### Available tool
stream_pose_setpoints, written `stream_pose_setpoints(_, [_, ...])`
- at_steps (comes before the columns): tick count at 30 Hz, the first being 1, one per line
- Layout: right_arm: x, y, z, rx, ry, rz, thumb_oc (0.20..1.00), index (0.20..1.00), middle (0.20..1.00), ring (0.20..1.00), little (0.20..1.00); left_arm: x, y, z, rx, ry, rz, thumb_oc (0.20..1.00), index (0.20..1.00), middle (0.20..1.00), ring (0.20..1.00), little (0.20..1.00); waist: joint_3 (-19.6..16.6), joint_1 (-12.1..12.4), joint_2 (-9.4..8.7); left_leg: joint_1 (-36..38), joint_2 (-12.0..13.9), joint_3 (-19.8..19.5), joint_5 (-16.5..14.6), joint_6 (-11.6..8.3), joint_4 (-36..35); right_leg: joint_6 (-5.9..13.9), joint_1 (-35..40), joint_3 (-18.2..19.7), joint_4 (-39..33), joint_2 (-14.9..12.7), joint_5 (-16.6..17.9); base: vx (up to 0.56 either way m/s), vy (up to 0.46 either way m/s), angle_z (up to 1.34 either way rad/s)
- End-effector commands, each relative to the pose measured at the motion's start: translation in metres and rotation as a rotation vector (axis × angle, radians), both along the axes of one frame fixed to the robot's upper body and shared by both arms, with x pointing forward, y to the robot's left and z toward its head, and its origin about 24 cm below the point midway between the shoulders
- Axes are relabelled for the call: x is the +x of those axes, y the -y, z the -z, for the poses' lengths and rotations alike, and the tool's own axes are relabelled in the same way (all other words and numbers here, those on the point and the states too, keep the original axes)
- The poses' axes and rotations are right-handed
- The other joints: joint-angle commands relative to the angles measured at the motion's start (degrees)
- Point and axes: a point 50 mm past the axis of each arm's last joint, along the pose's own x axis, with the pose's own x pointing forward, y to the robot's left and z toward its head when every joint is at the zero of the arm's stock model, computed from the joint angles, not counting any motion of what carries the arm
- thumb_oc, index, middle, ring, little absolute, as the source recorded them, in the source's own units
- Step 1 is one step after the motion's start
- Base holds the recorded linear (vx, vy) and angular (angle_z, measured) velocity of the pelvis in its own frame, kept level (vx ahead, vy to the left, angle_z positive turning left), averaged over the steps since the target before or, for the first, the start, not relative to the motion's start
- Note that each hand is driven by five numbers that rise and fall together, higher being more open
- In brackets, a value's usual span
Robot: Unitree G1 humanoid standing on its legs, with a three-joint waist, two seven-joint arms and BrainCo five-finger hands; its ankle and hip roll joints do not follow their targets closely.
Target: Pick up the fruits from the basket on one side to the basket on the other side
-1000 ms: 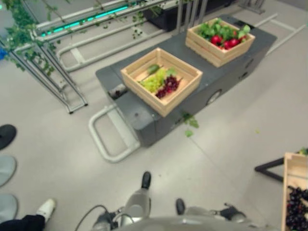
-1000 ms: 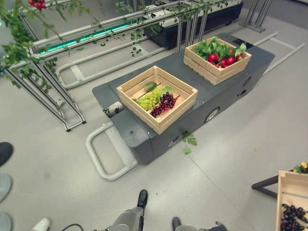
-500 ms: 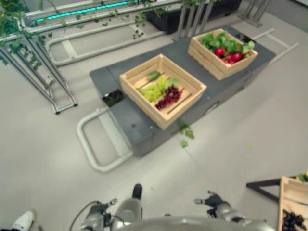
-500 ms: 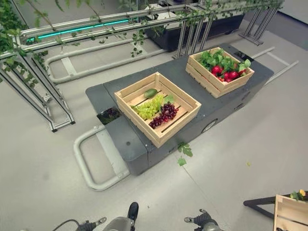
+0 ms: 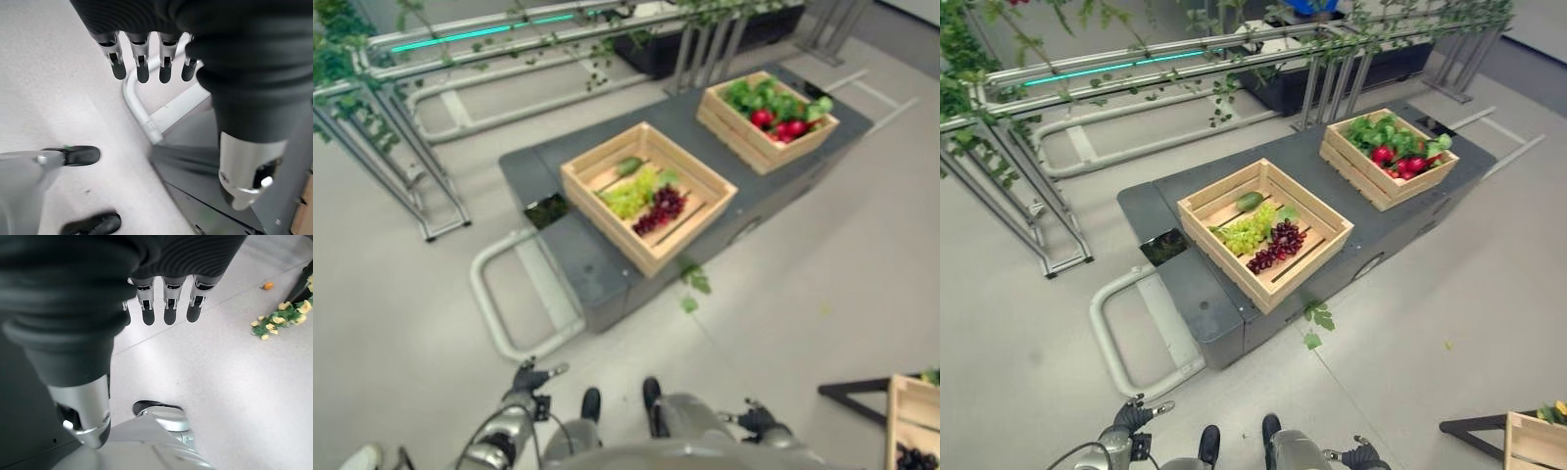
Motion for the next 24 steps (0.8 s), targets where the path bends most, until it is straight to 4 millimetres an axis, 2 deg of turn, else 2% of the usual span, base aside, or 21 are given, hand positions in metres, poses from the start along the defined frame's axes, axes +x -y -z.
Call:
stream_pose_setpoints(1, [0.014,0.007,-0.008,-0.023,0.075,-0.030,1.000,1.000,1.000,1.000,1.000,0.027,0.007,-0.026,-0.037,0.204,0.003,1.000,1.000,1.000,1.000,1.000,-0.41,1.22,-0.36,-3.46,-3.74,-6.50,-5.68,0.88,4.47,1.36,10.24,-1.31,-14.85,-0.66,3.63,0.08,-0.058,-0.01])
stream_pose_setpoints(9, [0.012,0.015,-0.010,-0.036,0.101,-0.001,1.000,1.000,1.000,1.000,1.000,0.030,0.002,-0.051,-0.027,0.361,-0.009,1.000,1.000,1.000,1.000,1.000,-1.03,1.41,0.41,-1.99,-3.21,-7.39,-5.74,0.16,2.20,0.65,13.38,-1.99,-16.81,-0.80,1.87,0.05,-0.044,-0.20])
stream_pose_setpoints(11, [0.012,0.015,-0.011,-0.036,0.100,0.001,1.000,1.000,1.000,1.000,1.000,0.030,0.002,-0.052,-0.030,0.364,-0.008,1.000,1.000,1.000,1.000,1.000,-1.15,1.40,0.47,-1.82,-3.09,-7.39,-5.66,0.09,1.89,0.62,13.56,-1.95,-16.90,-0.82,1.72,0.01,-0.008,-0.02])
stream_pose_setpoints(14, [0.011,0.018,-0.010,-0.039,0.086,0.000,1.000,1.000,1.000,1.000,1.000,0.032,0.004,-0.057,-0.093,0.394,-0.034,1.000,1.000,1.000,1.000,1.000,-1.65,1.53,0.71,-1.08,-2.71,-7.55,-5.41,-0.07,0.66,0.58,14.10,-2.13,-17.29,-0.78,1.36,0.04,-0.013,0.00])
stream_pose_setpoints(18, [0.010,0.021,-0.010,-0.038,0.076,-0.006,1.000,1.000,1.000,1.000,1.000,0.036,0.005,-0.071,-0.152,0.453,-0.019,1.000,1.000,1.000,1.000,1.000,-1.93,1.58,1.02,-0.47,-2.30,-7.57,-5.21,-0.18,-0.21,0.60,14.29,-2.10,-17.34,-0.74,1.10,0.00,0.000,0.00])
stream_pose_setpoints(21, [0.005,0.021,-0.009,-0.034,0.058,-0.011,1.000,1.000,1.000,1.000,1.000,0.044,0.007,-0.089,-0.149,0.522,0.028,1.000,1.000,1.000,1.000,1.000,-2.06,1.55,1.19,-0.23,-2.02,-7.57,-5.22,-0.27,-0.55,0.62,14.53,-2.10,-17.34,-0.81,0.86,0.00,0.000,0.00])
stream_pose_setpoints(22, [0.005,0.021,-0.009,-0.034,0.058,-0.011,1.000,1.000,1.000,1.000,1.000,0.044,0.007,-0.089,-0.149,0.522,0.028,1.000,1.000,1.000,1.000,1.000,-2.06,1.55,1.19,-0.23,-2.02,-7.57,-5.22,-0.27,-0.55,0.62,14.53,-2.10,-17.34,-0.81,0.86,0.00,0.000,0.00])
stream_pose_setpoints(23, [0.003,0.022,-0.009,-0.033,0.049,-0.011,1.000,1.000,1.000,1.000,1.000,0.048,0.004,-0.102,-0.107,0.561,0.080,1.000,1.000,1.000,1.000,1.000,-2.11,1.60,1.34,-0.22,-1.86,-7.53,-5.26,-0.29,-0.69,0.71,14.40,-2.07,-17.34,-0.85,0.79,0.00,0.000,0.00])
stream_pose_setpoints(24, [0.003,0.022,-0.009,-0.033,0.049,-0.011,1.000,1.000,1.000,1.000,1.000,0.048,0.004,-0.102,-0.107,0.561,0.080,1.000,1.000,1.000,1.000,1.000,-2.11,1.60,1.34,-0.22,-1.86,-7.52,-5.26,-0.29,-0.69,0.71,14.40,-2.07,-17.34,-0.85,0.79,0.00,0.000,0.00])
